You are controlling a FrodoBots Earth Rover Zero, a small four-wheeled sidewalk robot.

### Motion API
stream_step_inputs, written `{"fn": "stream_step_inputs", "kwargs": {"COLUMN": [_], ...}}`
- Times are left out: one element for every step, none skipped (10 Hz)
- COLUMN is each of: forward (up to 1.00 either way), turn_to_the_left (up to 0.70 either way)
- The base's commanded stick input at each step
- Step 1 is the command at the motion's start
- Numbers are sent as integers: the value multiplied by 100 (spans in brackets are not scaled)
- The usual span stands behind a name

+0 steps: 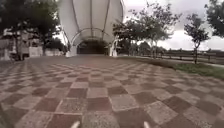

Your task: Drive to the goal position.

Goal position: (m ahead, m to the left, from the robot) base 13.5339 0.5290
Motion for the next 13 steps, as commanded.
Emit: {"fn": "stream_step_inputs", "kwargs": {"forward": [50,50,50,50,50,50,50,50,50,50,50,50,50], "turn_to_the_left": [0,0,0,0,0,0,0,0,0,0,0,0,0]}}
